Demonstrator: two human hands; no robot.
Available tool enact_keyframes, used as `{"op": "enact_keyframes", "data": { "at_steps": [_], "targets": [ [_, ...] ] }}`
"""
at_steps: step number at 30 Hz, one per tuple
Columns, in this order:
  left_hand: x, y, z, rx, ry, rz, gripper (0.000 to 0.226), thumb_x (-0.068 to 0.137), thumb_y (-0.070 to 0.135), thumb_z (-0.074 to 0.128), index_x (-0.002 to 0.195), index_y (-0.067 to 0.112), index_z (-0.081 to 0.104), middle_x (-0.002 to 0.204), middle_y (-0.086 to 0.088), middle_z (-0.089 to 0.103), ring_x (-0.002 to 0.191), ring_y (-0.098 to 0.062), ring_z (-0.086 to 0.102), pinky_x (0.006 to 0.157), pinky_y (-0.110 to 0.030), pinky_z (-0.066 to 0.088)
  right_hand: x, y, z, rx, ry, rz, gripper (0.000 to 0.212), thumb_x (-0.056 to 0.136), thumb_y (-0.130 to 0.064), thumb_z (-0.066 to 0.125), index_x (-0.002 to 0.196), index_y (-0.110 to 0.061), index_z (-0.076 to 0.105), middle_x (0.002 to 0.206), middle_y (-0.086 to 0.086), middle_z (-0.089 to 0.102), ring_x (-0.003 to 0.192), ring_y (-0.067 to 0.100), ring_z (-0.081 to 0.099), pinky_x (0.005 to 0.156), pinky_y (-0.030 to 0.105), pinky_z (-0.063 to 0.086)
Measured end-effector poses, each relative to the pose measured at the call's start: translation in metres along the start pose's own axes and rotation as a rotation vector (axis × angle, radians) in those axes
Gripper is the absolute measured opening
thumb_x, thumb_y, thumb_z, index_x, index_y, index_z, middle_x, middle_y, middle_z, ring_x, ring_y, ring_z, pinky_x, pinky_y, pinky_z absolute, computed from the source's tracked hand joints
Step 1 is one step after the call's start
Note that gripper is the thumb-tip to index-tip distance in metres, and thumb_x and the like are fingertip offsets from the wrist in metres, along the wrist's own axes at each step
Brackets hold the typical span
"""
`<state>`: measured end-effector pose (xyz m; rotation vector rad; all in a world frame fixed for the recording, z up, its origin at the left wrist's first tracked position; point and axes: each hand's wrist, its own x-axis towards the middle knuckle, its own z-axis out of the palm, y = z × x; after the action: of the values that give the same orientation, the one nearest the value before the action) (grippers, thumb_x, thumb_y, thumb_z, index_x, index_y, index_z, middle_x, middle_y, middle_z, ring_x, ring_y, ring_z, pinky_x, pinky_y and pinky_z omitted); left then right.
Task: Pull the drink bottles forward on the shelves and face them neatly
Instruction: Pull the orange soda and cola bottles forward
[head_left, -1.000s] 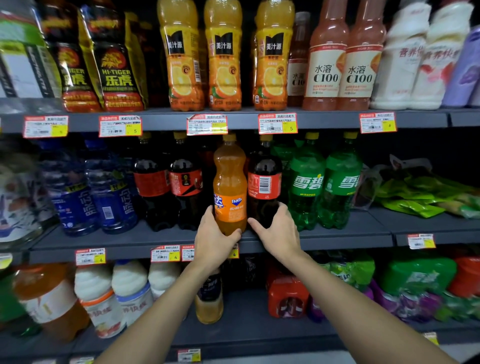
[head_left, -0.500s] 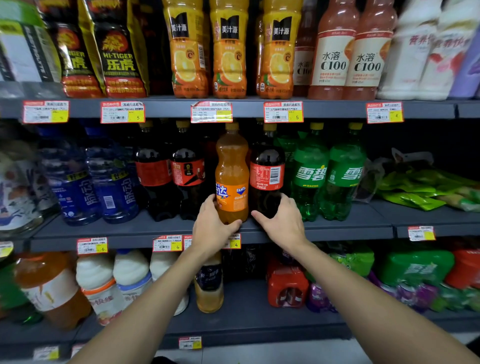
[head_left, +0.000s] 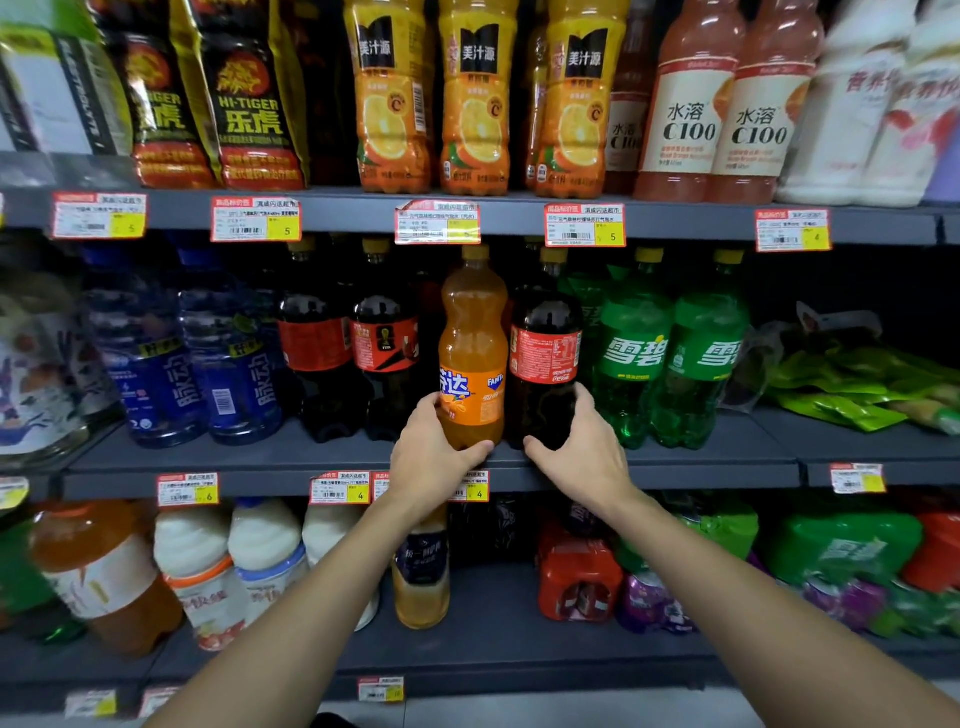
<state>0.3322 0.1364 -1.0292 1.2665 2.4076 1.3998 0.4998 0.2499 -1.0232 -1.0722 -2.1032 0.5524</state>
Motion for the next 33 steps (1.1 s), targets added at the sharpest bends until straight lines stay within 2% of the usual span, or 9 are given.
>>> {"op": "enact_keyframes", "data": {
  "at_steps": [4, 7, 11, 16, 22, 24, 28, 31, 33],
  "targets": [
    [0.004, 0.001, -0.001, 0.030, -0.021, -0.027, 0.099, 0.068, 0.053, 0.085, 0.146, 0.022, 0.034, 0.139, 0.003, 0.054, 0.126, -0.019, 0.053, 0.102, -0.043, 0.049, -0.002, -0.011, 0.009, -0.181, 0.075, 0.080, 0.108, 0.064, -0.082, 0.068, 0.144, -0.018, 0.032, 0.133, 0.003, 0.046, 0.111, 0.028, 0.062, 0.084, 0.042, 0.051],
    [0.004, 0.001, 0.000, 0.047, -0.027, -0.025, 0.099, 0.069, 0.054, 0.084, 0.146, 0.022, 0.033, 0.140, 0.003, 0.052, 0.126, -0.019, 0.053, 0.102, -0.044, 0.049, 0.000, -0.013, 0.013, -0.114, 0.120, 0.081, 0.091, 0.070, -0.070, 0.075, 0.137, -0.018, 0.041, 0.124, 0.000, 0.046, 0.109, 0.027, 0.061, 0.082, 0.040, 0.049],
    [0.005, 0.003, 0.003, 0.043, 0.004, -0.058, 0.098, 0.066, 0.054, 0.086, 0.143, 0.022, 0.035, 0.139, 0.001, 0.052, 0.123, -0.020, 0.055, 0.098, -0.040, 0.050, 0.004, -0.001, 0.001, 0.077, 0.020, -0.014, 0.075, 0.071, -0.055, 0.077, 0.133, -0.028, 0.046, 0.118, -0.011, 0.054, 0.116, 0.019, 0.057, 0.088, 0.029, 0.044],
    [-0.002, 0.007, 0.014, 0.098, 0.103, -0.079, 0.098, 0.064, 0.063, 0.082, 0.137, 0.019, 0.034, 0.135, -0.003, 0.050, 0.114, -0.024, 0.059, 0.085, -0.037, 0.049, 0.000, -0.004, 0.007, -0.037, 0.024, 0.068, 0.100, 0.062, -0.078, 0.071, 0.140, -0.023, 0.040, 0.131, 0.000, 0.053, 0.119, 0.024, 0.057, 0.092, 0.041, 0.049],
    [-0.001, 0.001, 0.007, 0.067, 0.011, 0.018, 0.088, 0.072, 0.060, 0.072, 0.144, 0.030, 0.031, 0.133, 0.006, 0.055, 0.119, -0.018, 0.056, 0.096, -0.040, 0.049, 0.004, 0.005, 0.002, 0.089, -0.036, 0.018, 0.090, 0.073, -0.052, 0.080, 0.145, -0.021, 0.036, 0.133, 0.002, 0.059, 0.124, 0.024, 0.056, 0.101, 0.036, 0.046],
    [0.000, 0.001, 0.005, 0.051, -0.010, 0.003, 0.091, 0.074, 0.058, 0.072, 0.148, 0.027, 0.028, 0.135, 0.006, 0.056, 0.120, -0.018, 0.056, 0.098, -0.041, 0.049, 0.004, 0.007, -0.005, 0.095, -0.095, 0.020, 0.097, 0.073, -0.054, 0.079, 0.149, -0.023, 0.026, 0.142, 0.002, 0.056, 0.127, 0.025, 0.055, 0.104, 0.038, 0.046],
    [-0.002, 0.009, 0.012, 0.102, 0.060, -0.074, 0.098, 0.072, 0.062, 0.075, 0.148, 0.020, 0.029, 0.137, -0.003, 0.048, 0.118, -0.024, 0.057, 0.091, -0.039, 0.049, 0.000, 0.002, -0.002, -0.003, -0.038, 0.029, 0.102, 0.065, -0.073, 0.077, 0.143, -0.026, 0.031, 0.136, -0.001, 0.058, 0.123, 0.023, 0.057, 0.095, 0.041, 0.050],
    [-0.004, 0.013, 0.019, 0.170, 0.097, -0.107, 0.096, 0.073, 0.067, 0.074, 0.144, 0.017, 0.032, 0.131, -0.007, 0.044, 0.111, -0.028, 0.058, 0.079, -0.034, 0.043, -0.002, 0.003, 0.003, 0.019, 0.009, 0.002, 0.093, 0.072, -0.065, 0.077, 0.144, -0.025, 0.034, 0.138, -0.002, 0.055, 0.125, 0.022, 0.055, 0.096, 0.041, 0.049],
    [-0.002, 0.011, 0.017, 0.172, 0.083, -0.099, 0.095, 0.073, 0.067, 0.074, 0.143, 0.018, 0.033, 0.131, -0.007, 0.044, 0.112, -0.028, 0.058, 0.083, -0.036, 0.046, 0.001, 0.007, 0.000, 0.047, -0.055, -0.022, 0.088, 0.077, -0.060, 0.075, 0.146, -0.025, 0.034, 0.134, -0.001, 0.060, 0.122, 0.023, 0.058, 0.098, 0.041, 0.050]
  ]
}}
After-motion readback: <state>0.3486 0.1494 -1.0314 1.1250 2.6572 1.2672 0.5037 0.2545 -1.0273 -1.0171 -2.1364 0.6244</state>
